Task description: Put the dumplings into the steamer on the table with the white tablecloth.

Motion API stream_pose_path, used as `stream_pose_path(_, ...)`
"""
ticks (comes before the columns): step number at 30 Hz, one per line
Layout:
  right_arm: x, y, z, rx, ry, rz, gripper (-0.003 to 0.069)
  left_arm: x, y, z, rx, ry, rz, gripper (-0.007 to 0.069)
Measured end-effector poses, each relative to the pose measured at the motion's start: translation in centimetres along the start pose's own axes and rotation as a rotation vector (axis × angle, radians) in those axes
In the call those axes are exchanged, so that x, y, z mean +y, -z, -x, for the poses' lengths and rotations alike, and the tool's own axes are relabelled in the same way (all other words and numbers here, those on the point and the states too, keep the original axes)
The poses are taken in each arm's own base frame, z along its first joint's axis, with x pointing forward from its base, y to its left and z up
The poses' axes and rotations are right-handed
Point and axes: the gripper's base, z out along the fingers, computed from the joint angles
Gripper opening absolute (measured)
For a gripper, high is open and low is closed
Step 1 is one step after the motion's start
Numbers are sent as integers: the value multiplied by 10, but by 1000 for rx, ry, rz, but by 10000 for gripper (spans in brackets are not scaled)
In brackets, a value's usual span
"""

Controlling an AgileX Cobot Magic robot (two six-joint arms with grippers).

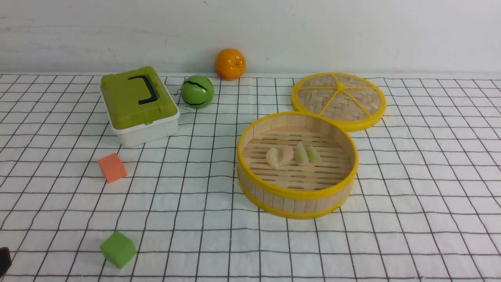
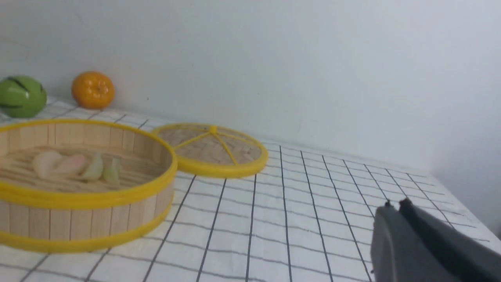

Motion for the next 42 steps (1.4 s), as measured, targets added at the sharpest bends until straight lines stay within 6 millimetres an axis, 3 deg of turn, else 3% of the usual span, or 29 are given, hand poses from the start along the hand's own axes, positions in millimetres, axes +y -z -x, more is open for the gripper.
stream_pose_path(12, 8, 6, -31, 350, -16, 83, 1, 0, 0, 0, 0, 0, 0, 70)
stream_pose_path(18, 9, 7, -31, 370, -89, 81, 3, 0, 0, 0, 0, 0, 0, 74)
stream_pose_path(37, 9, 7, -31, 369, -93, 82, 20, 0, 0, 0, 3, 1, 3, 93)
stream_pose_path(42, 9, 7, -31, 369, -93, 82, 20, 7, 2, -11, -2, -19, 39, 93)
